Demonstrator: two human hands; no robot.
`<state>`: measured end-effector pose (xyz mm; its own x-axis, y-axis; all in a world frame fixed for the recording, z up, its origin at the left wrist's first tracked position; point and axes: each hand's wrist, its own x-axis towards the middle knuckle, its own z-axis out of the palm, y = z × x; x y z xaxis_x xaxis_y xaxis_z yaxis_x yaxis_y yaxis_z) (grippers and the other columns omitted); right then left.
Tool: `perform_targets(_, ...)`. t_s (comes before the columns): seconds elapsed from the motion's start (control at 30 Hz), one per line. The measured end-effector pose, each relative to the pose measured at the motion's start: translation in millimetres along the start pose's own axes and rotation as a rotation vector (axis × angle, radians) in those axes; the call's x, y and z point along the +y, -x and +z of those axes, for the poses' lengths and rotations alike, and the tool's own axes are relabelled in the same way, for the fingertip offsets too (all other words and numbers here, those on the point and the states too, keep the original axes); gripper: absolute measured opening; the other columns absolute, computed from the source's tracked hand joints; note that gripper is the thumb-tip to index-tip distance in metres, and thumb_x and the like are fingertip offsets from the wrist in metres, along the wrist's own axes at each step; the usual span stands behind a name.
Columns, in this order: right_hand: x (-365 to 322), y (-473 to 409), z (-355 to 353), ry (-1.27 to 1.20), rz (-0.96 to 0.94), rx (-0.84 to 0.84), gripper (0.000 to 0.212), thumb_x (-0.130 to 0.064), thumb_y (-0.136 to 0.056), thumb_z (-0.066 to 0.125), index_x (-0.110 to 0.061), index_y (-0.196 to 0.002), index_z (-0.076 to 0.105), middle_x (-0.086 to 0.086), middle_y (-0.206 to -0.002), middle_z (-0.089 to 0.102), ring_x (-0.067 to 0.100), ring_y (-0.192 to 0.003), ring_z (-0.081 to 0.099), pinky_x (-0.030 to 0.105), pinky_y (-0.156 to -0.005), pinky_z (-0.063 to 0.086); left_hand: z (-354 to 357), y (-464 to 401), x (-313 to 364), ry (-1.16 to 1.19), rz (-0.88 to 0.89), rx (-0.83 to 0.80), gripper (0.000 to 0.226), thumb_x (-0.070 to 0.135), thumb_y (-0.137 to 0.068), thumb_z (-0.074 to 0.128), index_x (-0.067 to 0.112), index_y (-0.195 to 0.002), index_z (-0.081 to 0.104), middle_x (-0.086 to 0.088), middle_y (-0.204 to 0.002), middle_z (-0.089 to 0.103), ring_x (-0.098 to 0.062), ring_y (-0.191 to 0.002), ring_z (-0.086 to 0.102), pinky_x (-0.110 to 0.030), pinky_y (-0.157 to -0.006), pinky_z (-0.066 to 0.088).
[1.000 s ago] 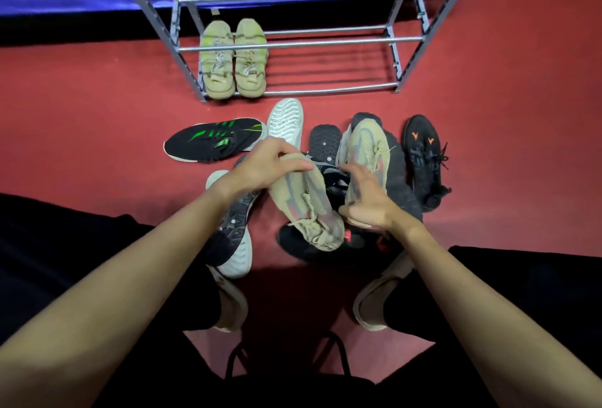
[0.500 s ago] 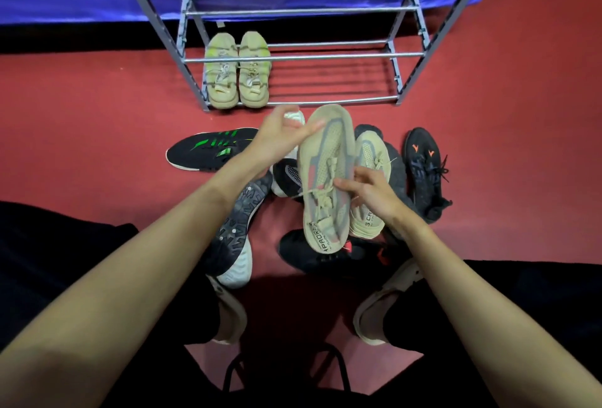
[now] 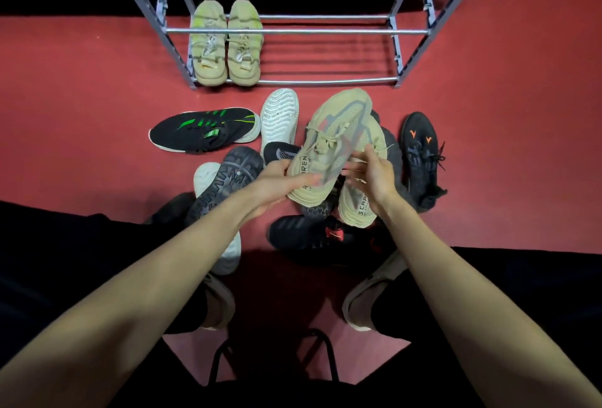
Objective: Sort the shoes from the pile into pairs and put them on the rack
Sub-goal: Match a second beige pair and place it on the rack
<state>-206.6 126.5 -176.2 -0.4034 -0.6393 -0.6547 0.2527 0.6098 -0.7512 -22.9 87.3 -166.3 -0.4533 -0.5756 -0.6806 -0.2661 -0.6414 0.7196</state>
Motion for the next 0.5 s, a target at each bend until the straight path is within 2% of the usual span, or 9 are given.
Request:
perform_targets(0.07, 15, -2, -6, 0.297, -0.084, 0.28, 0.043, -0.035, -0.095, 0.047, -0.003, -0.12, 0.058, 0.012, -0.099, 0.063, 0.029, -0.1, 0.061, 0.037, -0.085, 0.048, -5, -5, -3, -0.038, 0.051, 0.102, 0.043, 0.018, -0.073, 0.08, 0.011, -0.113, 0.065, -0.007, -0.107, 0.073, -0.019, -0.101, 0.069, -0.034, -0.097, 0.052)
perform_targets(0.1, 22, -1, -9, 0.51, -0.097, 0.362, 0.052, -0.041, -0.09, 0.054, -0.005, -0.127, 0.052, 0.016, -0.114, 0.057, 0.034, -0.115, 0.051, 0.04, -0.097, 0.041, -7, -8, -5, -0.063, 0.073, 0.154, 0.047, 0.022, -0.07, 0.082, 0.011, -0.113, 0.066, -0.007, -0.106, 0.073, -0.019, -0.101, 0.069, -0.034, -0.095, 0.053)
perform_targets(0.13, 29, 2, -10, 0.688, -0.078, 0.367, 0.068, -0.05, -0.083, 0.061, -0.007, -0.133, 0.044, 0.019, -0.126, 0.047, 0.037, -0.124, 0.041, 0.042, -0.104, 0.035, -8, -10, -5, -0.081, 0.088, 0.192, 0.05, 0.027, -0.068, 0.083, 0.011, -0.113, 0.067, -0.006, -0.106, 0.074, -0.019, -0.101, 0.069, -0.033, -0.093, 0.054)
perform_targets(0.2, 38, 8, -5, 0.882, 0.012, 0.269, 0.108, -0.064, -0.063, 0.073, -0.007, -0.142, 0.025, 0.02, -0.136, 0.034, 0.038, -0.131, 0.031, 0.045, -0.109, 0.029, -10, -15, -6, -0.067, 0.098, 0.219, 0.046, 0.032, -0.069, 0.082, 0.013, -0.108, 0.068, -0.004, -0.102, 0.074, -0.017, -0.096, 0.07, -0.031, -0.089, 0.055)
perform_targets(0.27, 45, 5, 3, 0.979, 0.067, 0.236, 0.131, -0.061, -0.056, 0.08, -0.004, -0.148, 0.007, 0.021, -0.142, 0.029, 0.037, -0.134, 0.029, 0.045, -0.111, 0.028, -9, -20, -3, -0.006, 0.075, 0.193, 0.037, 0.026, -0.075, 0.078, 0.012, -0.107, 0.068, -0.006, -0.101, 0.074, -0.016, -0.091, 0.07, -0.03, -0.085, 0.055)
perform_targets(0.37, 47, -3, 8, 1.006, 0.065, 0.29, 0.127, -0.047, -0.063, 0.082, 0.0, -0.149, 0.0, 0.021, -0.144, 0.028, 0.038, -0.133, 0.03, 0.048, -0.108, 0.029, -14, -29, -1, 0.072, 0.016, 0.158, 0.047, 0.024, -0.08, 0.074, 0.001, -0.12, 0.063, -0.013, -0.11, 0.072, -0.021, -0.098, 0.069, -0.038, -0.096, 0.053)
perform_targets(0.5, 45, -5, -4, 0.847, -0.092, 0.329, 0.108, -0.048, -0.075, 0.069, 0.0, -0.149, 0.007, 0.023, -0.139, 0.032, 0.042, -0.129, 0.032, 0.051, -0.106, 0.029, -20, -40, 6, 0.143, -0.021, 0.128, 0.049, 0.024, -0.085, 0.069, -0.001, -0.126, 0.058, -0.012, -0.111, 0.072, -0.023, -0.105, 0.068, -0.043, -0.103, 0.048)
